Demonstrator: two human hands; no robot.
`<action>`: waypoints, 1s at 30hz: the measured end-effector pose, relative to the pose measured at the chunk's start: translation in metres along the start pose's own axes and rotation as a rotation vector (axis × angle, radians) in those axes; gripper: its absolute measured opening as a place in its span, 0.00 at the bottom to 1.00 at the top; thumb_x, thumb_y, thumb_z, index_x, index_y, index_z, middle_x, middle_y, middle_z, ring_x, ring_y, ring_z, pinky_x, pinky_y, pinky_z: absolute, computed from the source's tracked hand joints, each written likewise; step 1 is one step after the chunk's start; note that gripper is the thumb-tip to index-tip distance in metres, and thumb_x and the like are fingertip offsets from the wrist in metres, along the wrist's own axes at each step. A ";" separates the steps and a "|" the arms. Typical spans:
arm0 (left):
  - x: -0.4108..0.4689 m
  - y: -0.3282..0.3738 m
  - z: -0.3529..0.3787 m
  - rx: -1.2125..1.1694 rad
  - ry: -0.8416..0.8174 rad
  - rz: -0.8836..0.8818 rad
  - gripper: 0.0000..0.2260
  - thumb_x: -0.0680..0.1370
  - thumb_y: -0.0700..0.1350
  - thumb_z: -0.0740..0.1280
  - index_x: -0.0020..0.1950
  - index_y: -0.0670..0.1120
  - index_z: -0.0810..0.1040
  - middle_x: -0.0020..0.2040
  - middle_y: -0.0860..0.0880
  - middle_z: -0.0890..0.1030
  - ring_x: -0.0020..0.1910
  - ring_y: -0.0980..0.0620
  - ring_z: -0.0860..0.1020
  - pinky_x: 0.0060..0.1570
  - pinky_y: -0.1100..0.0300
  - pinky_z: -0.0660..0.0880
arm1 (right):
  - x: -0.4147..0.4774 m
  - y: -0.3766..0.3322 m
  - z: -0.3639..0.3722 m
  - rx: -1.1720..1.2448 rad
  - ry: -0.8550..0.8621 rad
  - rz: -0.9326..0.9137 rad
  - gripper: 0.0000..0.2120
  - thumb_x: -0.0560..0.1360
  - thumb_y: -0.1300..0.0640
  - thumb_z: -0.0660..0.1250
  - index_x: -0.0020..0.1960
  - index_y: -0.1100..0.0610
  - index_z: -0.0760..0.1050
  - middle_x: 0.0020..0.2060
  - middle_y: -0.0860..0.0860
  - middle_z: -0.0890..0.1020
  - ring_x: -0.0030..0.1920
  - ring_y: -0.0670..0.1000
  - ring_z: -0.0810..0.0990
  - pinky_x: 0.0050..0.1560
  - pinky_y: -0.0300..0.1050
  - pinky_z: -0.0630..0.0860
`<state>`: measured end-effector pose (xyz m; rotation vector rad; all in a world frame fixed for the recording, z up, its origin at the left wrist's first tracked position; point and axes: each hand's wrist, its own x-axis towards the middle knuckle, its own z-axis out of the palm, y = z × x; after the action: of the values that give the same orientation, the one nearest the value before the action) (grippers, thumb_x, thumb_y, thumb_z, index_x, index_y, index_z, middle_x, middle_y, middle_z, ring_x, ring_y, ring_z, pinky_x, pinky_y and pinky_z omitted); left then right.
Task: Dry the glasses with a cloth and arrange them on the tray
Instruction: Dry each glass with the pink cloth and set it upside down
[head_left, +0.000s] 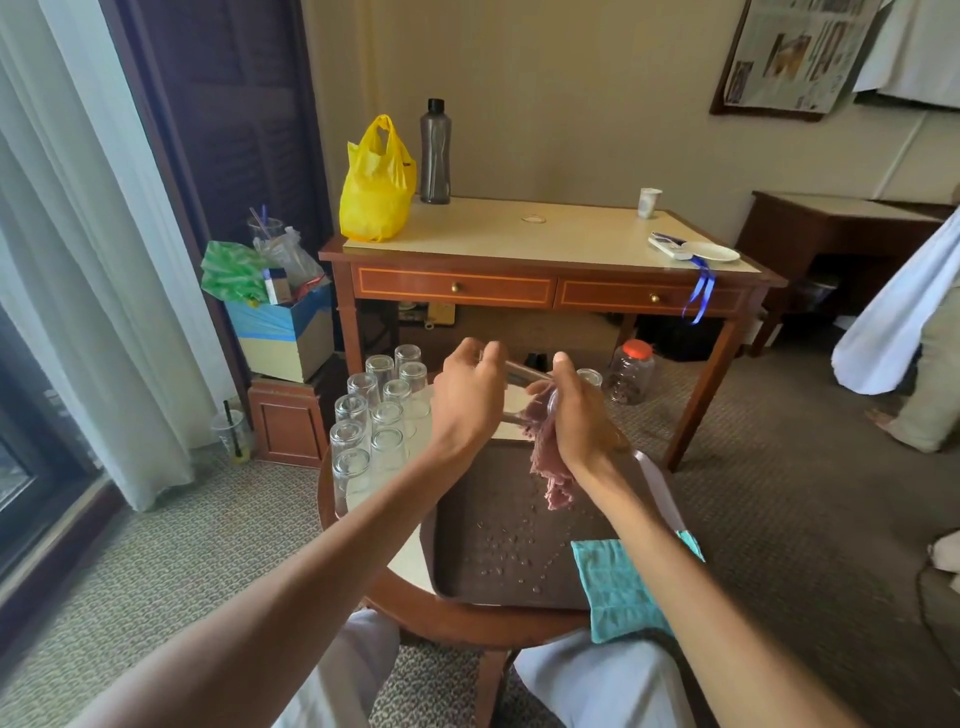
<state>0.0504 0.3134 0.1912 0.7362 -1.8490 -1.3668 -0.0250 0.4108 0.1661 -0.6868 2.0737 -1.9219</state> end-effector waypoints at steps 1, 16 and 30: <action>-0.003 0.002 -0.001 0.083 0.023 0.069 0.15 0.77 0.59 0.57 0.44 0.49 0.75 0.40 0.48 0.82 0.42 0.48 0.81 0.45 0.45 0.80 | 0.000 -0.003 -0.002 0.033 -0.042 0.046 0.30 0.84 0.42 0.52 0.43 0.64 0.79 0.33 0.56 0.81 0.34 0.51 0.82 0.40 0.47 0.78; -0.002 -0.007 -0.006 0.163 -0.010 0.293 0.18 0.80 0.56 0.56 0.45 0.43 0.76 0.38 0.46 0.82 0.39 0.48 0.80 0.39 0.49 0.78 | -0.001 0.000 -0.005 0.128 -0.109 0.181 0.28 0.84 0.42 0.54 0.49 0.65 0.79 0.35 0.57 0.83 0.33 0.49 0.84 0.38 0.42 0.77; -0.009 -0.009 -0.022 0.347 -0.130 0.869 0.11 0.81 0.52 0.62 0.47 0.47 0.78 0.44 0.53 0.79 0.39 0.58 0.77 0.36 0.60 0.74 | -0.016 -0.019 -0.010 0.421 -0.435 0.499 0.24 0.83 0.42 0.55 0.46 0.61 0.77 0.33 0.55 0.80 0.25 0.48 0.77 0.28 0.41 0.73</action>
<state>0.0735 0.3056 0.1852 -0.0486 -2.1486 -0.5460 -0.0128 0.4267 0.1833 -0.3927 1.3554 -1.6547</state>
